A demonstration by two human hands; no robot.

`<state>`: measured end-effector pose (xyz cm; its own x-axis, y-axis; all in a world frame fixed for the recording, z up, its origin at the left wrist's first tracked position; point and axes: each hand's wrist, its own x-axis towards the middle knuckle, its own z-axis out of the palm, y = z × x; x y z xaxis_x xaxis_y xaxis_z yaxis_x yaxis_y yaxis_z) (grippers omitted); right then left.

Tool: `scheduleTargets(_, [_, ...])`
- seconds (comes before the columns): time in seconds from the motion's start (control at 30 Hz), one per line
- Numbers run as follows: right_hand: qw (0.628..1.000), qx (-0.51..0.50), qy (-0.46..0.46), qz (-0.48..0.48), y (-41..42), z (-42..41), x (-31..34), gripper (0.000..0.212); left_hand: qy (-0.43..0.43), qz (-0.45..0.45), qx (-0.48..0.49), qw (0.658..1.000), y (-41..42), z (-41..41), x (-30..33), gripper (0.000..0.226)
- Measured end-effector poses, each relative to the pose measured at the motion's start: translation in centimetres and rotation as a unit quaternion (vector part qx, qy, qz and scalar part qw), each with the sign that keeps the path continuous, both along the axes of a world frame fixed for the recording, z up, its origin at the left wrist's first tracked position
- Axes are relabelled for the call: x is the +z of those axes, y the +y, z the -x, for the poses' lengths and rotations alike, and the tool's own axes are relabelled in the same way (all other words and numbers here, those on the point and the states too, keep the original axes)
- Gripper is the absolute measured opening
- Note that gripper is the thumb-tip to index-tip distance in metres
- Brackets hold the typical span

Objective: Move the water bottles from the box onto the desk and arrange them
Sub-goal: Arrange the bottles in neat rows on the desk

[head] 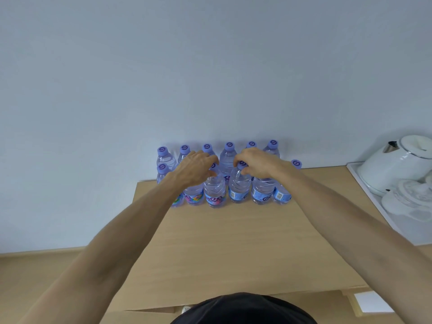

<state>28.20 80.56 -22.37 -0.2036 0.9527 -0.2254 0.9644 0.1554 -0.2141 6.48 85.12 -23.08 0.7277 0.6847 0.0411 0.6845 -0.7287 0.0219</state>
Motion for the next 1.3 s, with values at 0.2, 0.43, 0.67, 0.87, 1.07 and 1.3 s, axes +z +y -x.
scheduleTargets(0.2, [1.000, -0.005, 0.015, -0.017, 0.1, -0.1, 0.1, 0.029, -0.002, -0.017, 0.016, 1.000, 0.0, -0.3, -0.4, 0.031])
scheduleTargets(0.43, [1.000, 0.004, -0.020, 0.014, 0.3, 0.4, 1.0, 0.016, 0.021, 0.023, 0.058, 0.998, 0.4, -0.7, 0.1, 0.042])
scheduleTargets(0.67, [0.998, -0.036, -0.058, 0.007, 0.1, 0.4, 1.5, 0.037, 0.034, 0.033, 0.078, 0.996, 0.5, -1.0, 0.2, 0.045])
scheduleTargets(0.87, [0.999, -0.019, -0.041, 0.027, -0.3, -0.2, 1.9, 0.044, 0.022, 0.031, 0.037, 0.999, 0.4, -1.3, 0.2, 0.029])
scheduleTargets(1.07, [0.999, -0.027, -0.024, 0.019, -0.5, 0.1, 1.8, 0.041, 0.040, 0.029, 0.020, 0.999, 0.6, -1.4, 0.5, 0.032])
scheduleTargets(1.3, [0.999, -0.039, 0.002, 0.000, -0.6, 0.2, 1.1, 0.038, 0.049, 0.026, 0.073, 0.996, 0.4, -1.7, 1.0, 0.039])
